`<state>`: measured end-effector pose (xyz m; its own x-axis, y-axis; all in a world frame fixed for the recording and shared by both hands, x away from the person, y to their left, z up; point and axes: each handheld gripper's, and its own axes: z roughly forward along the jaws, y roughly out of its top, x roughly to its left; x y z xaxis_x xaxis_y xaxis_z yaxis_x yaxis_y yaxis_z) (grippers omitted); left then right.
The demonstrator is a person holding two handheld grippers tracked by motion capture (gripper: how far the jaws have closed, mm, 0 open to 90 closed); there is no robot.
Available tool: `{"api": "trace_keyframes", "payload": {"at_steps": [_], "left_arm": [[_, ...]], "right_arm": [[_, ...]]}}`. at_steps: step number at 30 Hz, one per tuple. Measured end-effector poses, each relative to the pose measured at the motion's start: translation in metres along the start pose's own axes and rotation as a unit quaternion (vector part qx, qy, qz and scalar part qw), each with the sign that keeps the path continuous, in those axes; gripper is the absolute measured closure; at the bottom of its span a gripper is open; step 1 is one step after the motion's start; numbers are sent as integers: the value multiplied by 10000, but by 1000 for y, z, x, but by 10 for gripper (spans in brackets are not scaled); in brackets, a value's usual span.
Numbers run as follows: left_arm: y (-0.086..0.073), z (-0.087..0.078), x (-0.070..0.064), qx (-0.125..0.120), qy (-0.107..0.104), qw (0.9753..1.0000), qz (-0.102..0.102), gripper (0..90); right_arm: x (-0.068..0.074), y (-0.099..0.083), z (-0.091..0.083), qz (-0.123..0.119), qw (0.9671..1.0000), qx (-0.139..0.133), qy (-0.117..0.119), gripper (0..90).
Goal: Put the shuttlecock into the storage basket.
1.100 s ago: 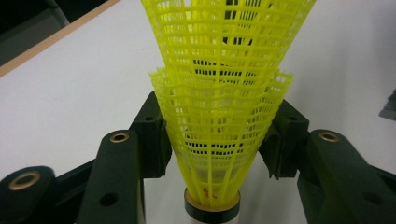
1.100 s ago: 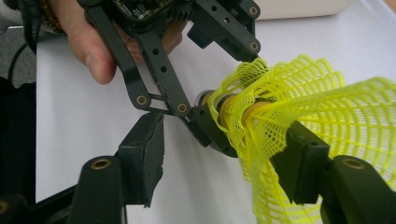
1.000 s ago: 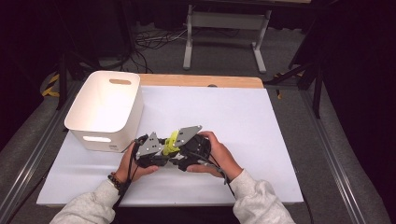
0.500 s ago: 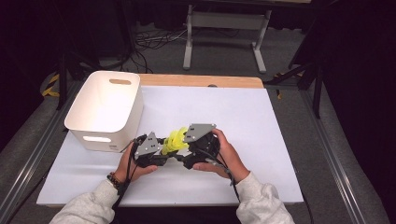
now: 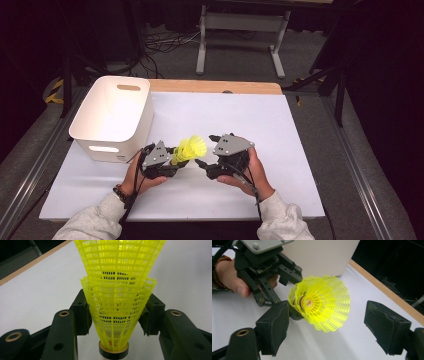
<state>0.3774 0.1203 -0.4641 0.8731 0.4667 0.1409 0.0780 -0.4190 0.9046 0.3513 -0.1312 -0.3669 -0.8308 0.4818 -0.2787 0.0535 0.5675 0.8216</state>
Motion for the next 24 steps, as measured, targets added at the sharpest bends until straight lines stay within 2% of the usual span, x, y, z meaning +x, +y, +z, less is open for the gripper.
{"api": "trace_keyframes", "payload": {"at_steps": [8, 20, 24], "left_arm": [[-1, -3, 1, -28, 15, 10000, -20, 512], [1, -6, 0, -37, 38, 10000, 20, 513], [1, -7, 0, -35, 14, 10000, 7, 513]], "right_arm": [[-5, -17, 0, 14, 9997, -21, -225, 199], [-11, -43, -9, 210, 9988, -73, -425, 183], [-10, -48, -11, 157, 9985, -40, -526, 177]]}}
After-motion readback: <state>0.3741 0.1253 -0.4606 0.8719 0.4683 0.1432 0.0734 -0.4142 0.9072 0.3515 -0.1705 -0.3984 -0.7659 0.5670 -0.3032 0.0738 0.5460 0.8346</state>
